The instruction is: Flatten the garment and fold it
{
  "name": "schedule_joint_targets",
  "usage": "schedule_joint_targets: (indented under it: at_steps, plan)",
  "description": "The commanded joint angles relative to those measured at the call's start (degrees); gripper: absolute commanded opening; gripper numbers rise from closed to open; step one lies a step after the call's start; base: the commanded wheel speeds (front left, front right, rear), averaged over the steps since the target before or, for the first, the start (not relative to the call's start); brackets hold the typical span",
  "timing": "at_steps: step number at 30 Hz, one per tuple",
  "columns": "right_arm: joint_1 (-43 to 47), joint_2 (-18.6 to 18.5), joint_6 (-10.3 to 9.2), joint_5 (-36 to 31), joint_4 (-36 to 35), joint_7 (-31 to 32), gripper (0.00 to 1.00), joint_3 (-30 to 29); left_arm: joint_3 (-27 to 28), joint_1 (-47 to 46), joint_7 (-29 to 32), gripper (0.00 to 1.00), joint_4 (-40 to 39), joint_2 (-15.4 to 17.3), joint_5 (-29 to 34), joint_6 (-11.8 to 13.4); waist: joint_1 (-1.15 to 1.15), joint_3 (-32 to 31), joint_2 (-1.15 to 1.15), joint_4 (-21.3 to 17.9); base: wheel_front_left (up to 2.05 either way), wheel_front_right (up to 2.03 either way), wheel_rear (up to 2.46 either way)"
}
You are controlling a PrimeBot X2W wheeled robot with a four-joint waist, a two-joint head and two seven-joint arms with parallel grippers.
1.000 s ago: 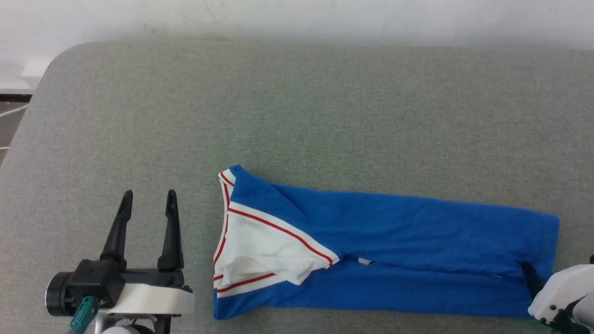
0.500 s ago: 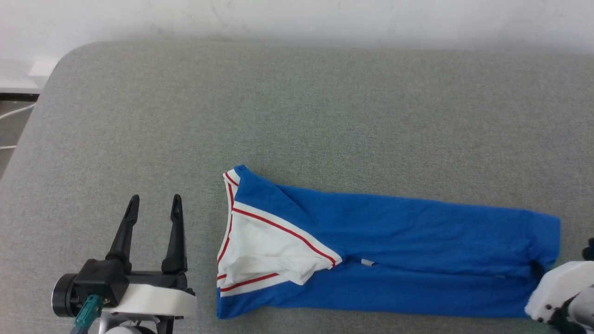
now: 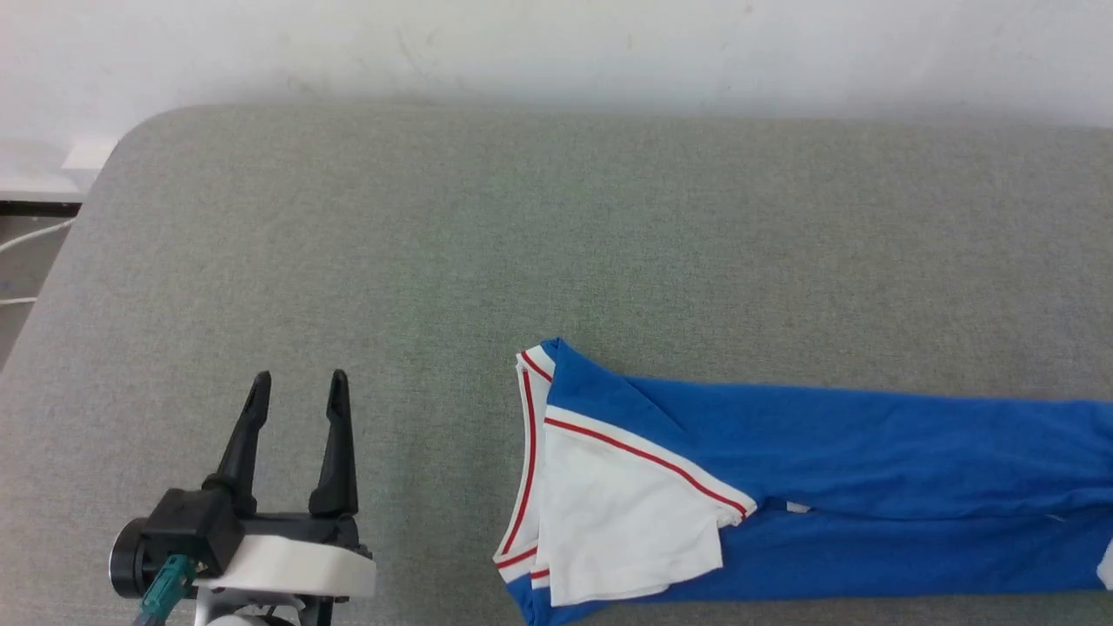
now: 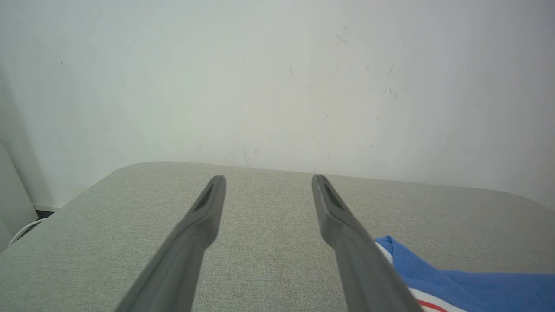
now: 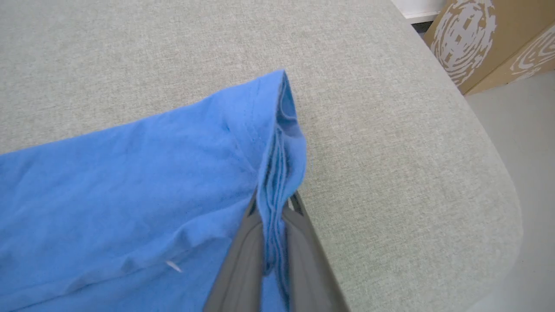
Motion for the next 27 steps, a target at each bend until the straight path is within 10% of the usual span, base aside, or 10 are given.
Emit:
schedule_joint_targets:
  at_steps: [1,17,27]
  plan:
    - [0.35,-0.05,-0.12,0.41,-0.71,0.31,0.00,0.71,-0.16,0.79,-0.27,1.00,0.19,-0.30,-0.56,0.05,0.00,-0.57,0.00,0.05,0.00,0.00,0.00]
    - [10.26,3.09,-0.12,10.26,-25.40,12.51,0.00,21.46,-1.89,2.78,-0.27,1.00,0.53,-0.30,-1.92,0.38,0.00,-4.28,0.00,4.09,0.00,0.00,0.00]
    - [4.55,7.96,-0.12,13.48,-26.34,13.58,0.00,35.14,-2.80,2.48,-0.27,1.00,0.97,-0.30,-2.18,0.20,0.00,-3.72,0.00,9.78,0.00,0.00,0.00]
